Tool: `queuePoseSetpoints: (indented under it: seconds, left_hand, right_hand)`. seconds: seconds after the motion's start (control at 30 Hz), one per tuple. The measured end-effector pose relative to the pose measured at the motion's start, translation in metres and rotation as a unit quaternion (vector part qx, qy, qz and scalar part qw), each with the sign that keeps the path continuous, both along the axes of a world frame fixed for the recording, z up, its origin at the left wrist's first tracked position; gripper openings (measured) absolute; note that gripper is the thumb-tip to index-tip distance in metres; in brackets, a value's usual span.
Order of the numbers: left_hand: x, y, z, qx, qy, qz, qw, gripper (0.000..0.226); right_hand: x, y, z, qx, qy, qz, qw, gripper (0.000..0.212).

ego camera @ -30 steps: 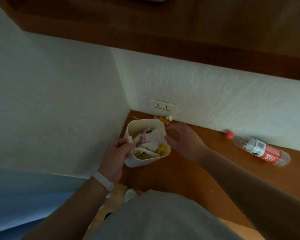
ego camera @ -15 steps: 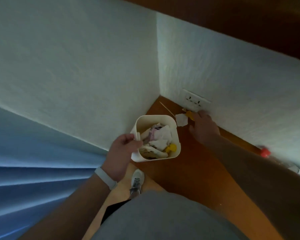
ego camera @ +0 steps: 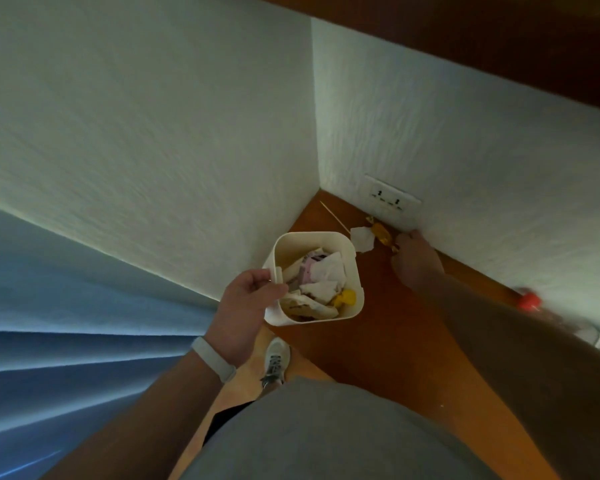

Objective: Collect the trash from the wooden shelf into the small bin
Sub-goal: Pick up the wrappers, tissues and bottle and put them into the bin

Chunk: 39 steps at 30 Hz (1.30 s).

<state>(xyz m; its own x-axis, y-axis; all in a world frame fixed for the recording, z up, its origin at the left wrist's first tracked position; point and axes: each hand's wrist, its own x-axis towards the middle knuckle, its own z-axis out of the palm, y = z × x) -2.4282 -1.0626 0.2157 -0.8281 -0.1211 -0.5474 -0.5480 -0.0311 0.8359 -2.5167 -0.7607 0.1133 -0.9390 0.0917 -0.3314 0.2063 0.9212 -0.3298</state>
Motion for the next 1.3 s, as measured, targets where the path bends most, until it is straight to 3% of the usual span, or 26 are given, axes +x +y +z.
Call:
queuePoseSetpoints:
  seconds: [0.1,0.3,0.4,0.57,0.7,0.83,1.03,1.17,1.3]
  left_hand:
    - [-0.008,0.006,0.001,0.003,0.002,-0.015,1.0,0.045]
    - [-0.028,0.021,0.003,0.01,0.001,-0.064,0.998,0.055]
    - [-0.038,0.027,-0.002,0.016,0.002,-0.095,0.995,0.038]
    - [-0.054,0.039,-0.008,0.038,-0.005,-0.133,0.99,0.039]
    - [-0.059,0.045,-0.011,0.028,0.01,-0.161,0.986,0.032]
    - [-0.058,0.039,-0.016,0.028,0.008,-0.159,0.987,0.035]
    - [-0.052,0.024,-0.019,0.039,-0.015,-0.11,0.993,0.035]
    - [-0.042,0.014,-0.011,0.035,-0.015,-0.092,0.995,0.06]
    - [-0.028,0.007,-0.008,0.029,-0.011,-0.061,0.998,0.05]
  right_hand:
    - [0.017,0.007,0.009,0.006,0.023,0.002,1.0,0.019]
    - [0.047,0.003,0.049,-0.086,0.121,-0.103,0.983,0.022]
    - [0.061,-0.006,0.082,-0.131,0.173,-0.105,0.97,0.018]
    - [0.081,-0.025,0.121,-0.19,0.117,-0.043,0.974,0.019]
    - [0.09,-0.033,0.118,-0.183,0.076,0.021,0.98,0.018]
    - [0.086,-0.033,0.112,-0.216,0.08,0.005,0.973,0.022]
    - [0.048,-0.025,0.083,-0.177,0.106,-0.063,0.976,0.003]
    - [0.012,-0.02,0.054,-0.133,0.099,-0.079,0.983,0.011]
    - [-0.015,-0.021,0.022,-0.044,0.022,-0.063,0.997,0.022]
